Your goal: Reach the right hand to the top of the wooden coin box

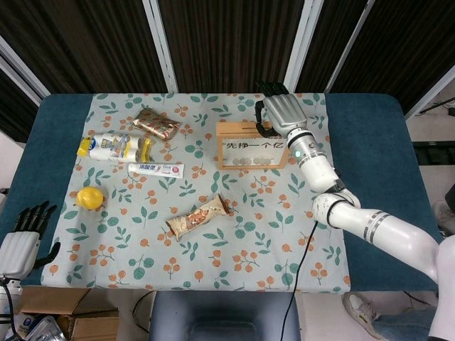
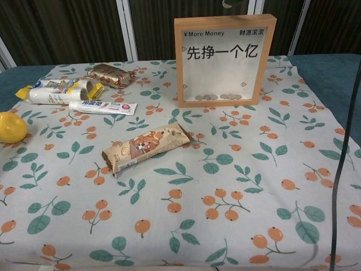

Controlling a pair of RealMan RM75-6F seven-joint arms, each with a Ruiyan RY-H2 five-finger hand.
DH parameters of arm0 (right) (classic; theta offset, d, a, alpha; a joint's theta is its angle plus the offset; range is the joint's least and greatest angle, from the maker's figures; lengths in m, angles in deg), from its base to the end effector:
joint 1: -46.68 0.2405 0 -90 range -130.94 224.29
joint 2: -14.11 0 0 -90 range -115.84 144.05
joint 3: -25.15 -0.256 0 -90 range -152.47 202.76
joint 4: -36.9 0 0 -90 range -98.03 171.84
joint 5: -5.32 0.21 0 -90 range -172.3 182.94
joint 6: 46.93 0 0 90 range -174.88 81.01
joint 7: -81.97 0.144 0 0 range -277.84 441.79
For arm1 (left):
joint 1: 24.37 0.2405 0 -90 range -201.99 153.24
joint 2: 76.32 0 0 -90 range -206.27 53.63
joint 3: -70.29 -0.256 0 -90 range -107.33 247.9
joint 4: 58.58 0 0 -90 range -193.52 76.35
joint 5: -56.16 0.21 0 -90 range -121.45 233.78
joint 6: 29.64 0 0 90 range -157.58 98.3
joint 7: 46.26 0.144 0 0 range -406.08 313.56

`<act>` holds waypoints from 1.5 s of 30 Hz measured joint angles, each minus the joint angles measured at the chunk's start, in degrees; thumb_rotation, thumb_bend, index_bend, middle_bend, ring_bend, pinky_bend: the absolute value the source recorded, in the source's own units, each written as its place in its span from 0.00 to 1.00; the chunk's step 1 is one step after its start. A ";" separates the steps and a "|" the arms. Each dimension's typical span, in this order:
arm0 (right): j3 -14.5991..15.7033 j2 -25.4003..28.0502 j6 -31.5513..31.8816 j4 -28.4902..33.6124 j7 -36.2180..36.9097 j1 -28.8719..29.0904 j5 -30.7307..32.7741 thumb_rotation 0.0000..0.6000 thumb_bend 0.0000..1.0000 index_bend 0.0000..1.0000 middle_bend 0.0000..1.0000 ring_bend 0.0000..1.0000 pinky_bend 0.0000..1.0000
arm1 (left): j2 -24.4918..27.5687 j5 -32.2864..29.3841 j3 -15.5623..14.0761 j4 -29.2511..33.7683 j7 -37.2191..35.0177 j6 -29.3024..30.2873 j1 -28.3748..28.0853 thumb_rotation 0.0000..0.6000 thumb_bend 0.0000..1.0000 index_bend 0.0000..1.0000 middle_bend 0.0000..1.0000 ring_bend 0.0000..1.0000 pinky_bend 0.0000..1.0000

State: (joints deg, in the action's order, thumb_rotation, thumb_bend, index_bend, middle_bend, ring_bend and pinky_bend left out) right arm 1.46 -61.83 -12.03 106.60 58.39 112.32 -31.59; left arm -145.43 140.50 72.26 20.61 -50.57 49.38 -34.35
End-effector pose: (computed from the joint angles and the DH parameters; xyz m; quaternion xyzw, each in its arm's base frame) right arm -0.0513 -0.5006 0.1116 0.6970 -0.3628 0.3834 0.4853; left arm -0.3426 0.2111 0.1417 -0.6273 -0.3826 -0.3546 0.5783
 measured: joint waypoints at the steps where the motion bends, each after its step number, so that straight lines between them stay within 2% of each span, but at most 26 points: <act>1: 0.36 -0.10 0.00 -0.26 0.09 0.17 0.09 1.00 0.57 0.70 0.14 0.00 0.00 | -0.05 -0.04 0.02 -0.06 -0.07 -0.03 0.00 1.00 0.38 0.00 0.00 0.00 0.00; 11: 3.33 -1.26 -1.25 -3.32 2.64 1.84 1.46 1.00 0.57 0.70 0.14 0.00 0.00 | 0.02 -0.57 0.17 -0.54 -0.36 -0.63 -0.06 1.00 0.38 0.00 0.00 0.00 0.00; 21: 4.77 -1.83 -1.83 -4.75 5.10 2.66 1.28 1.00 0.57 0.68 0.14 0.00 0.00 | 0.17 -0.72 0.31 -0.12 0.41 -1.21 -0.42 1.00 0.38 0.00 0.00 0.00 0.00; 22: 4.87 -1.83 -1.90 -4.80 5.31 2.72 1.23 1.00 0.57 0.64 0.14 0.00 0.00 | 0.18 -0.74 0.28 -0.04 0.53 -1.28 -0.44 1.00 0.38 0.00 0.00 0.00 0.00; 24: 5.15 -1.71 -2.26 -4.87 5.70 2.82 1.16 1.00 0.57 0.51 0.14 0.00 0.00 | 0.18 -0.73 0.24 -0.18 0.48 -1.30 -0.42 1.00 0.38 0.00 0.00 0.00 0.00; 27: 5.39 -1.37 -2.65 -4.79 6.50 2.83 0.94 1.00 0.57 0.23 0.14 0.00 0.00 | 0.33 -0.58 0.19 -0.13 0.33 -1.20 -0.39 1.00 0.38 0.00 0.00 0.00 0.00; 29: 5.43 -1.02 -2.81 -4.60 7.35 2.71 0.50 1.00 0.57 0.09 0.14 0.00 0.00 | 0.43 -0.57 0.18 -0.03 0.34 -1.21 -0.40 1.00 0.38 0.00 0.00 0.00 0.00; 31: 5.29 -0.59 -2.70 -4.17 8.25 2.46 -0.03 1.00 0.57 0.02 0.12 0.00 0.00 | 0.48 -0.61 0.21 0.07 0.43 -1.21 -0.40 1.00 0.38 0.00 0.00 0.00 0.00; 34: 4.50 0.68 -1.27 -2.21 10.16 1.44 -1.64 1.00 0.57 0.00 0.09 0.00 0.00 | 0.60 -0.58 0.28 0.26 0.43 -1.05 -0.39 1.00 0.38 0.00 0.00 0.00 0.00; 37: 4.21 2.59 2.74 0.83 11.09 -0.55 -5.15 1.00 0.56 0.00 0.05 0.00 0.00 | 0.74 -0.50 0.41 0.43 0.38 -0.84 -0.41 1.00 0.38 0.00 0.00 0.00 0.00; 40: 5.09 4.98 10.30 4.78 10.56 -3.92 -10.49 1.00 0.51 0.00 0.01 0.00 0.00 | 0.89 -0.32 0.47 0.57 0.14 -0.51 -0.37 1.00 0.38 0.00 0.00 0.00 0.00; 43: 7.37 7.99 21.02 10.32 9.66 -9.64 -16.43 1.00 0.44 0.00 0.00 0.00 0.00 | 1.00 -0.25 0.54 0.73 0.20 -0.29 -0.36 1.00 0.38 0.00 0.00 0.00 0.00; 45: 10.05 10.12 29.40 14.88 9.44 -15.60 -20.64 1.00 0.41 0.00 0.00 0.00 0.00 | 1.08 -0.19 0.57 0.97 0.35 -0.12 -0.33 1.00 0.38 0.00 0.00 0.00 0.00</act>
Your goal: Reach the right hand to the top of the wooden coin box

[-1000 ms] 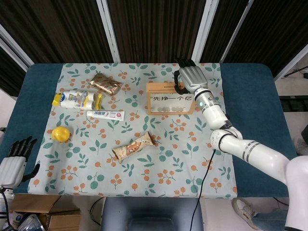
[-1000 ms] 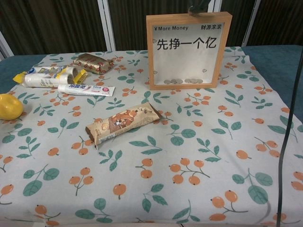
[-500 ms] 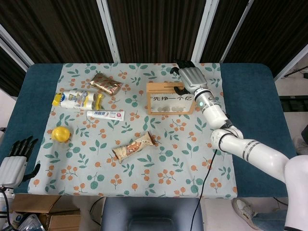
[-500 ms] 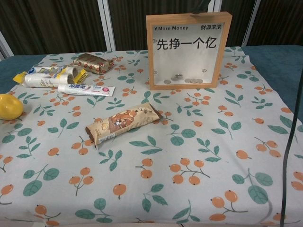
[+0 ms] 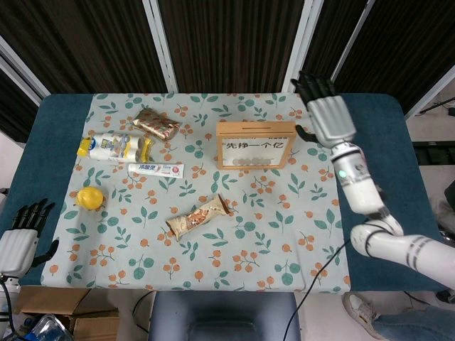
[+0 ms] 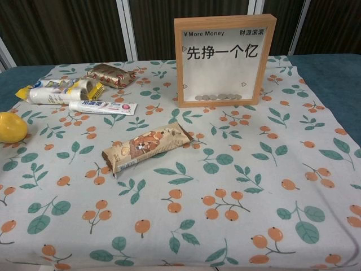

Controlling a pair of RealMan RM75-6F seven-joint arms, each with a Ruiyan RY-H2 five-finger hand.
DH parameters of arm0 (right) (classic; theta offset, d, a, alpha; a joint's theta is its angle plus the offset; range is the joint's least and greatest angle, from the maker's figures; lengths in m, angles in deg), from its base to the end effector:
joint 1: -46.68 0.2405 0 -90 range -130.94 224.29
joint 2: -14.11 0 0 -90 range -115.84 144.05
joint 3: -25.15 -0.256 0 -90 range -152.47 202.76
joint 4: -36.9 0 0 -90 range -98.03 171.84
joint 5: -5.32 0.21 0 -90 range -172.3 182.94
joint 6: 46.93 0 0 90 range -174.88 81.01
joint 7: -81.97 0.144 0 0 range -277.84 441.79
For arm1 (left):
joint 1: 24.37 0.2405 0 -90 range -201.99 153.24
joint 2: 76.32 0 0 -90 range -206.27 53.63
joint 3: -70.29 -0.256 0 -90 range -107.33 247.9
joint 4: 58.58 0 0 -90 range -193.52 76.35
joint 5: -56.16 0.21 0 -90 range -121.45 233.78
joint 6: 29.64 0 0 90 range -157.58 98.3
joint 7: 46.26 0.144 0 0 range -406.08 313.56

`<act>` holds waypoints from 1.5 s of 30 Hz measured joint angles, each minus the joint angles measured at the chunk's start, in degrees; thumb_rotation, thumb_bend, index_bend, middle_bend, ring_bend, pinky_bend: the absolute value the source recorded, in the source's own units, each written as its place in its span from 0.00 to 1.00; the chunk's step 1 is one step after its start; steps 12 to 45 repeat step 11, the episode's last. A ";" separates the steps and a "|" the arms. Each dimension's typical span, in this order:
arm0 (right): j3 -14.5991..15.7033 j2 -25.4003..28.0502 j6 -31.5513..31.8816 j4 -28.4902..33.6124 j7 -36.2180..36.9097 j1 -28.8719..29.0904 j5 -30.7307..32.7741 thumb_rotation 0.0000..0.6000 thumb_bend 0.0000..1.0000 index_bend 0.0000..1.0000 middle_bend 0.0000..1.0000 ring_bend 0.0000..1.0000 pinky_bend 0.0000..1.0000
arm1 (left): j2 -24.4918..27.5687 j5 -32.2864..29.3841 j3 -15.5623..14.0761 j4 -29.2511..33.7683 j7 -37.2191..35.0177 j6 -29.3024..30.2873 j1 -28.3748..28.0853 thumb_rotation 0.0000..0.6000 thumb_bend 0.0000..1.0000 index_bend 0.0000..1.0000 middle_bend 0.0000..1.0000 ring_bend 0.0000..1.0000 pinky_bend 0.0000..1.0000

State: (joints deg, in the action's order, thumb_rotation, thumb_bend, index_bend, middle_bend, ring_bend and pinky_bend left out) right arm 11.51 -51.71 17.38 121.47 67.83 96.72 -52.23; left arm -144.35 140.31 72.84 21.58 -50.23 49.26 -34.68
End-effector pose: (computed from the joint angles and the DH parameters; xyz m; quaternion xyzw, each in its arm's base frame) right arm -0.1372 -0.4266 0.1733 0.6478 -0.2502 0.4361 0.5723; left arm -0.3395 0.2150 0.1479 -0.6269 -0.3771 -0.3564 0.5812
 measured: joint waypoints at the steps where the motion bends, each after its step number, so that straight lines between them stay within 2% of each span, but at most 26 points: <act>1: 1.43 0.76 3.53 1.72 -0.01 -2.98 -1.73 1.00 0.39 0.00 0.00 0.00 0.00 | 0.03 0.03 0.01 0.12 0.06 0.02 -0.01 1.00 0.38 0.00 0.00 0.00 0.00; 4: 6.92 2.32 13.39 5.62 0.17 -13.66 -6.81 1.00 0.37 0.00 0.00 0.00 0.00 | 0.05 0.40 0.10 0.50 0.28 0.43 -0.08 1.00 0.38 0.00 0.00 0.00 0.00; 5: 9.74 2.39 16.81 6.42 0.57 -18.92 -8.67 1.00 0.36 0.00 0.00 0.00 0.00 | 0.01 0.64 0.13 0.65 0.43 0.82 -0.07 1.00 0.38 0.00 0.00 0.00 0.00; 8: 14.49 1.40 20.40 6.31 2.28 -27.30 -11.15 1.00 0.35 0.00 0.00 0.00 0.00 | -0.03 1.24 0.14 1.07 1.14 1.70 0.03 1.00 0.38 0.00 0.00 0.00 0.00; 11: 17.68 -1.22 22.74 3.88 6.00 -33.26 -13.49 1.00 0.35 0.00 0.00 0.00 0.00 | 0.06 1.35 0.31 1.49 1.64 2.14 0.08 1.00 0.38 0.00 0.00 0.00 0.00; 45: 17.68 -1.22 22.74 3.88 6.00 -33.26 -13.49 1.00 0.35 0.00 0.00 0.00 0.00 | 0.06 1.35 0.31 1.49 1.64 2.14 0.08 1.00 0.38 0.00 0.00 0.00 0.00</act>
